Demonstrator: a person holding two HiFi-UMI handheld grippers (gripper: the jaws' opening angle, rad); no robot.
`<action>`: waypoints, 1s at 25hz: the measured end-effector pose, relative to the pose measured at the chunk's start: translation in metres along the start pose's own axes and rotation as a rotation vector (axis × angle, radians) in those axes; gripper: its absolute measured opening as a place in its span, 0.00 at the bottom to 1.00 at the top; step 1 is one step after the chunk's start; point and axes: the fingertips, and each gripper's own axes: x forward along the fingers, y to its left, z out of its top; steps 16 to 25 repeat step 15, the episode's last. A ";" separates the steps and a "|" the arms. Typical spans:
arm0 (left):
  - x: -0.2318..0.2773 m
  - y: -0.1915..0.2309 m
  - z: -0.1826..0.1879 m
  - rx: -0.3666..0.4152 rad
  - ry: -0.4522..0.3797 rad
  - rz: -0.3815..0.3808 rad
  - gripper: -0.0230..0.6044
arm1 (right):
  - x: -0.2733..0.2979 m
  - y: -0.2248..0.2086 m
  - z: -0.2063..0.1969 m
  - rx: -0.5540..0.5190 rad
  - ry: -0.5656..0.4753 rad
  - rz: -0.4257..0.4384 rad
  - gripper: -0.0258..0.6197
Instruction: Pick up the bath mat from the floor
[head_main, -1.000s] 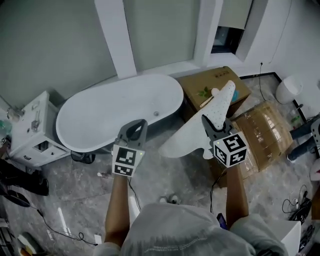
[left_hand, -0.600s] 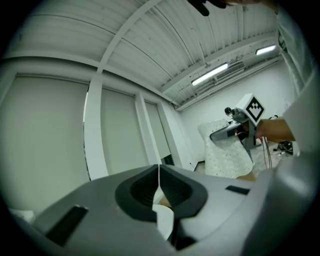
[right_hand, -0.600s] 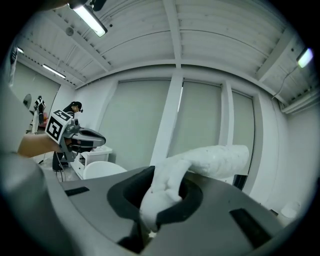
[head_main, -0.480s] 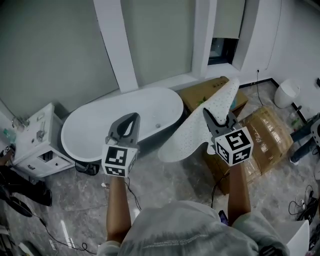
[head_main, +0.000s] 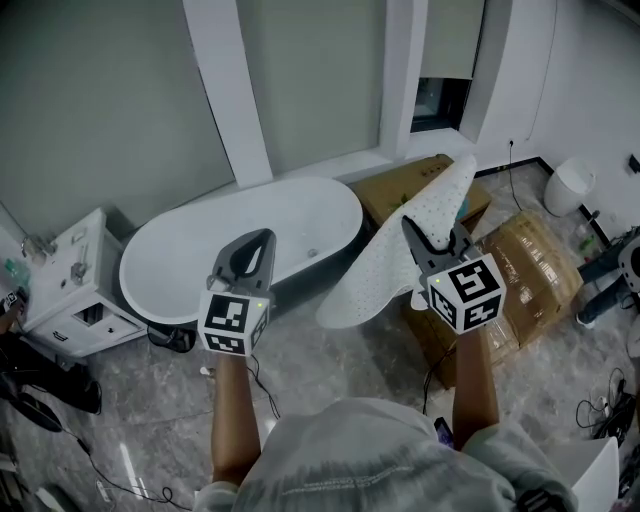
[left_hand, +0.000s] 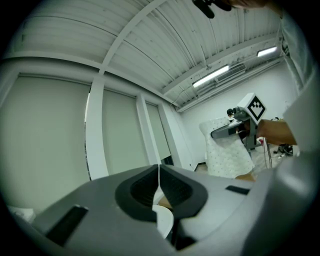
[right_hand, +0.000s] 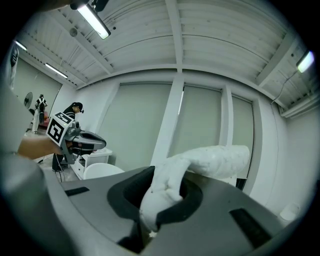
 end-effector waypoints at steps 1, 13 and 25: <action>0.000 -0.001 0.000 0.001 0.001 -0.004 0.07 | 0.000 0.001 -0.001 0.004 0.003 0.000 0.09; 0.003 -0.012 -0.007 -0.006 0.014 -0.044 0.07 | -0.005 0.009 -0.015 0.020 0.047 0.016 0.09; 0.003 -0.013 -0.009 -0.010 0.017 -0.048 0.07 | -0.006 0.010 -0.019 0.019 0.055 0.018 0.09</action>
